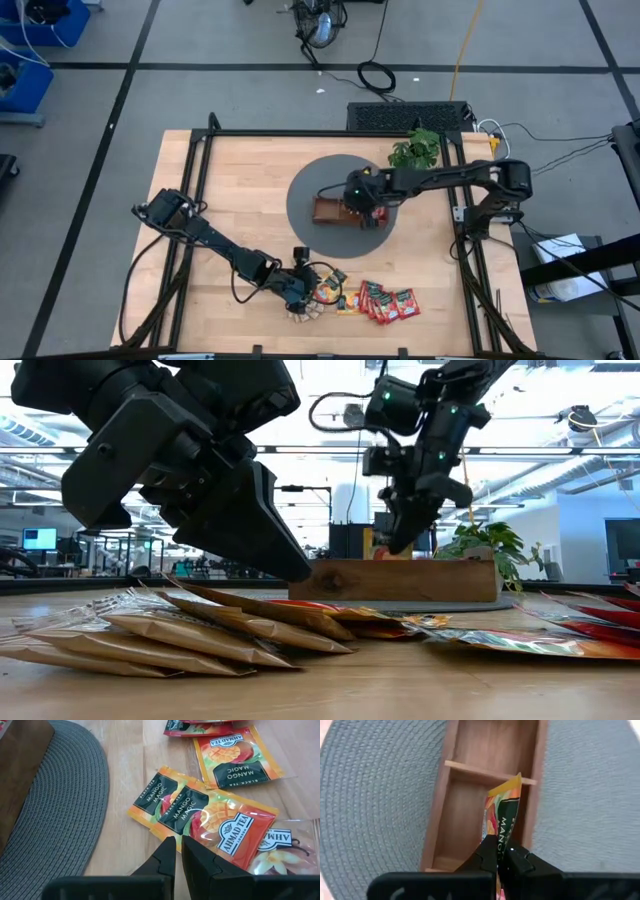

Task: Pick & Place Tea
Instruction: Put the yellow tea bag to the middle section into the wooden organizer, then put the brown tea bag to the left section into the wooden organizer

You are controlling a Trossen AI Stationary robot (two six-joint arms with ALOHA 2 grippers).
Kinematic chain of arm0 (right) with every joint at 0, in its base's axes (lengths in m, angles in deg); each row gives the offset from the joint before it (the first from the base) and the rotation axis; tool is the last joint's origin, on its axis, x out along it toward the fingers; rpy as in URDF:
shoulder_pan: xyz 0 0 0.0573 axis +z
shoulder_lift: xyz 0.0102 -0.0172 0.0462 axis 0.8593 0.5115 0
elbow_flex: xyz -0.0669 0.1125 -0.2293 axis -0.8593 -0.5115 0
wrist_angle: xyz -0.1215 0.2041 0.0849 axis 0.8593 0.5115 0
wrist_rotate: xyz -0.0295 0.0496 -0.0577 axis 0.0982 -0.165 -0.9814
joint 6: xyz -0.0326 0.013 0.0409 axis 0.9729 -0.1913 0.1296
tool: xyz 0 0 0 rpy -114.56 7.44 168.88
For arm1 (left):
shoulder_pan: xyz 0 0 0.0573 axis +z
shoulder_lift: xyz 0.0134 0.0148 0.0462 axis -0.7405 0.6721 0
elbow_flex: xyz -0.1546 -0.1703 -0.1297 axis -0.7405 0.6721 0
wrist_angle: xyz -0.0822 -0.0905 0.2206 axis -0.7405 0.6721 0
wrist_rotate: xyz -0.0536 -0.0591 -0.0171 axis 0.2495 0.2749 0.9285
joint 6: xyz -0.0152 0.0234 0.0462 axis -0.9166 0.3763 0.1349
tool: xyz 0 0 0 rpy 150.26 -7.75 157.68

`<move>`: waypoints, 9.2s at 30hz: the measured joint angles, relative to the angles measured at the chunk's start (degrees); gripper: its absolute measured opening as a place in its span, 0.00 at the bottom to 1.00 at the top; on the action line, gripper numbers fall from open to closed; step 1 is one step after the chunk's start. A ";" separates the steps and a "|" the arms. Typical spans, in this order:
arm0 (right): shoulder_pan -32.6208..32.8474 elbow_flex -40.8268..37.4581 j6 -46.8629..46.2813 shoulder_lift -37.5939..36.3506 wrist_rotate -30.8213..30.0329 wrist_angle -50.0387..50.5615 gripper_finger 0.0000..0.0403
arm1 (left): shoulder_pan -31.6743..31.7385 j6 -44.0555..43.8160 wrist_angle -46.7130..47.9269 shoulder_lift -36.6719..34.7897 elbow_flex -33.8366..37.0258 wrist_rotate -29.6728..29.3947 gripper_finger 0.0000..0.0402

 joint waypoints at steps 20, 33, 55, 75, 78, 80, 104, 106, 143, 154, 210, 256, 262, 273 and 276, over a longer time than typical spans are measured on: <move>0.05 0.00 -2.61 -2.14 -4.68 -3.55 0.29 | -0.07 0.45 0.44 -0.02 0.00 -0.45 0.09; 3.79 0.00 -8.49 -11.19 -4.24 -3.83 0.35 | -2.07 -11.09 17.01 -6.65 0.01 -10.33 0.09; 18.81 -14.68 -7.83 -4.61 9.27 -39.80 0.03 | -3.39 -21.52 15.50 -3.10 0.02 -5.70 0.09; 9.05 -15.61 -8.82 -4.26 8.88 -28.78 0.00 | -3.39 -21.45 16.87 -3.10 0.02 -5.95 0.09; 7.26 -15.61 -8.72 -4.08 8.64 -28.17 0.00 | -3.39 -21.51 17.06 -3.10 0.02 -5.97 0.09; 6.46 -15.61 -8.60 -3.97 6.91 -28.41 0.00 | -3.39 -21.51 17.14 -3.10 0.02 -5.97 0.09; 1.44 -15.58 -3.05 -3.97 -6.32 -32.13 0.00 | -3.39 -20.70 17.05 -3.10 0.02 -6.05 0.09; 1.69 -15.58 -2.52 -3.97 -9.12 -33.44 0.00 | -3.39 -20.61 17.05 -3.10 0.02 -6.40 0.09; 17.51 -15.56 -9.35 10.70 5.06 -54.72 0.00 | -0.93 -29.53 25.20 -3.06 4.02 -12.37 0.09; 18.60 -14.47 -10.66 11.93 7.51 -57.43 0.00 | -0.06 -30.64 25.00 -3.86 5.28 -13.30 0.09; 20.84 -5.99 -12.25 20.09 0.18 -54.47 0.04 | 3.45 -26.81 14.49 -1.63 8.63 -10.67 0.09; 12.87 -5.88 -58.15 18.89 20.81 -45.14 0.24 | -0.09 -29.80 8.66 2.78 9.20 -19.26 0.09; 13.16 -5.94 -58.80 18.93 21.18 -45.28 0.24 | -0.07 -29.62 8.22 2.78 9.21 -19.37 0.09; 13.29 -5.99 -54.37 19.01 19.69 -44.43 0.24 | -1.95 -25.26 8.09 -1.26 9.27 -20.39 0.09; 13.27 -5.99 -54.06 19.02 19.69 -44.42 0.24 | -2.61 -23.64 7.42 -3.42 9.18 -20.72 0.09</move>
